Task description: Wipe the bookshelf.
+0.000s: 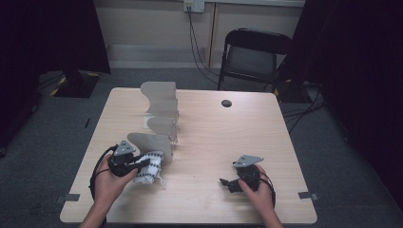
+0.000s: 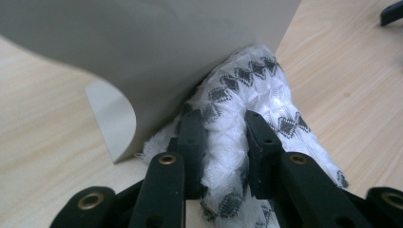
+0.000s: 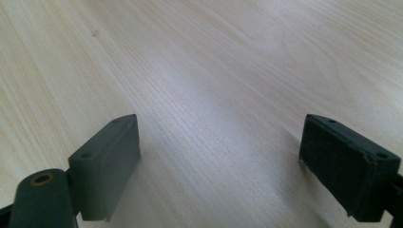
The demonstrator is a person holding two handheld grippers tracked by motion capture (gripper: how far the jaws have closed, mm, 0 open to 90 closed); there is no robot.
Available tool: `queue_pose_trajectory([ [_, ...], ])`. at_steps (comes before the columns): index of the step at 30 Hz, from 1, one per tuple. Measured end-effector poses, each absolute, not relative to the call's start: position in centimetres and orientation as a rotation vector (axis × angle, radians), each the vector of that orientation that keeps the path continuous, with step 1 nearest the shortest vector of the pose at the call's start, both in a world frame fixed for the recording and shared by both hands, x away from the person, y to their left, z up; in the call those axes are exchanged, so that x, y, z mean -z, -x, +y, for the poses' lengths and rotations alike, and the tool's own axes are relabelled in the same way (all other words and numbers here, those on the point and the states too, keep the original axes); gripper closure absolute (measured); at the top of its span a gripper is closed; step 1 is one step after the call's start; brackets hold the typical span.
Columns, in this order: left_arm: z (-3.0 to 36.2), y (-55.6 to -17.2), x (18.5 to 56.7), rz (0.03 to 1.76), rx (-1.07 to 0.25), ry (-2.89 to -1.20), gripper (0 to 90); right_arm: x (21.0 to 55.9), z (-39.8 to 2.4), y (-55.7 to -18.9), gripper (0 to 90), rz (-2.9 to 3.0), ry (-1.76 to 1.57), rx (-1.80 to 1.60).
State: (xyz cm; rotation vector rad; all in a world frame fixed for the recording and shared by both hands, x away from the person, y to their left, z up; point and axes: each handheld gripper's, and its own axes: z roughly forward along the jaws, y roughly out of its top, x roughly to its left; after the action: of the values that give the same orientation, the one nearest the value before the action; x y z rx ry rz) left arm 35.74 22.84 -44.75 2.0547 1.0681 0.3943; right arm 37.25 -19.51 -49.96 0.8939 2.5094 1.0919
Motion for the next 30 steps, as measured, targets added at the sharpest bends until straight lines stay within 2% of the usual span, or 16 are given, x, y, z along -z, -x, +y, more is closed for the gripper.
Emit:
queue_pose_trajectory([
  [11, 22.8, -35.6, 46.5, 1.079, -0.389, -2.067, 71.8, 50.0, -19.5, -37.2, 12.5, 2.509, -0.894, -1.092],
  [18, 23.0, -35.6, 45.8, 1.085, -0.379, -2.069, 71.9, 50.0, -19.5, -37.3, 12.5, 2.509, -0.894, -1.092],
  [23, 23.4, -35.4, 43.4, 1.078, -0.372, -2.05, 71.9, 50.0, -19.5, -37.3, 12.5, 2.509, -0.894, -1.092],
  [30, 23.9, -34.9, 37.9, 1.012, -0.432, -1.985, 71.9, 50.0, -19.5, -37.3, 12.5, 2.51, -0.894, -1.091],
])
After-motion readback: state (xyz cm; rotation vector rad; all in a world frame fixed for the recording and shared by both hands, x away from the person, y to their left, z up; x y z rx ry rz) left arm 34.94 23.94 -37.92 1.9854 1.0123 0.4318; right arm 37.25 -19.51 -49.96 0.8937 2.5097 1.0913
